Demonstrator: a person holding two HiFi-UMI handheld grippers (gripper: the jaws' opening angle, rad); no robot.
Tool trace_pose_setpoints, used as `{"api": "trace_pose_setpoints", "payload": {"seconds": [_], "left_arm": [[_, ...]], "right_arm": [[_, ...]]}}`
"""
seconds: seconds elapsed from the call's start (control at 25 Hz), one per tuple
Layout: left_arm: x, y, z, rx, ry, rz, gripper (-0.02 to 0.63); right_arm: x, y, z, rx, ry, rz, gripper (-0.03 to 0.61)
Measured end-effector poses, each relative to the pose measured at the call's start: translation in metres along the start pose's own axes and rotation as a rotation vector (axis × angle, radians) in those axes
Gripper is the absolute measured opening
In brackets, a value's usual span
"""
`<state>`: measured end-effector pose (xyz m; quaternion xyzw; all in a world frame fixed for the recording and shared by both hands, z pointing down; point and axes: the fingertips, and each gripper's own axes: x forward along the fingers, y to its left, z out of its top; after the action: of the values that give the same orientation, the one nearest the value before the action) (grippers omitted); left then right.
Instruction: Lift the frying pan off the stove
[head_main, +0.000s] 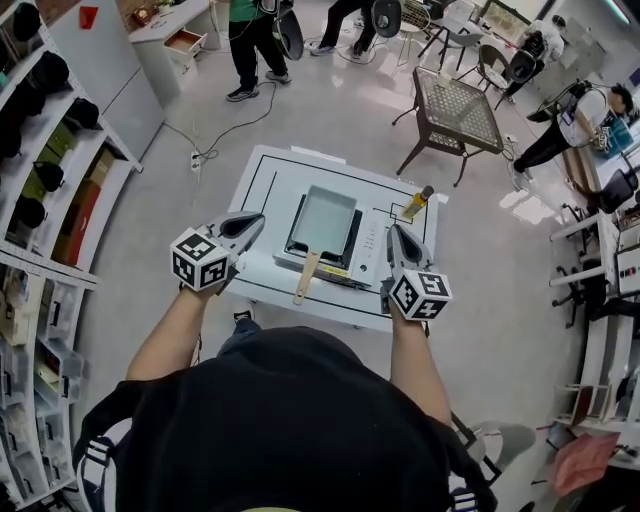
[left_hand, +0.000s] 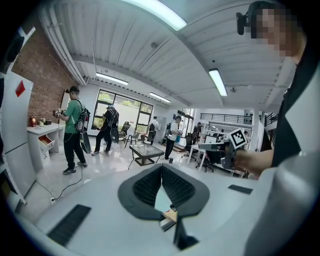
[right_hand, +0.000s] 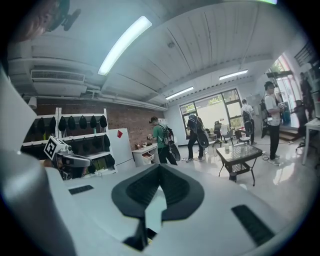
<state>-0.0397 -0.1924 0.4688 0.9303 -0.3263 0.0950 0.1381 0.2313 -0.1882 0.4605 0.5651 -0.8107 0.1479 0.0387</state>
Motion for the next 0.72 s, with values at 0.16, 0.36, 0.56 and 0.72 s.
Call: {"api": "trace_pose_setpoints", "payload": {"seconds": [0.16,0.36,0.56,0.72], "left_arm": [[-0.002,0.017,0.004,0.000,0.002,-0.023,0.011],[0.001,0.034,0.004,-0.004,0.015,-0.050,0.011],[0.009,0.043,0.003,0.000,0.028,-0.075,0.011],[0.014,0.044,0.005,-0.002,0.027,-0.090,0.011]], "right_arm": [[0.010,0.011,0.004,-0.003,-0.002,-0.019,0.006],[0.021,0.015,0.005,0.007,-0.002,-0.048,0.006],[0.027,0.015,0.005,0.018,-0.008,-0.070,0.006],[0.028,0.014,0.001,0.023,-0.001,-0.082,0.006]]}}
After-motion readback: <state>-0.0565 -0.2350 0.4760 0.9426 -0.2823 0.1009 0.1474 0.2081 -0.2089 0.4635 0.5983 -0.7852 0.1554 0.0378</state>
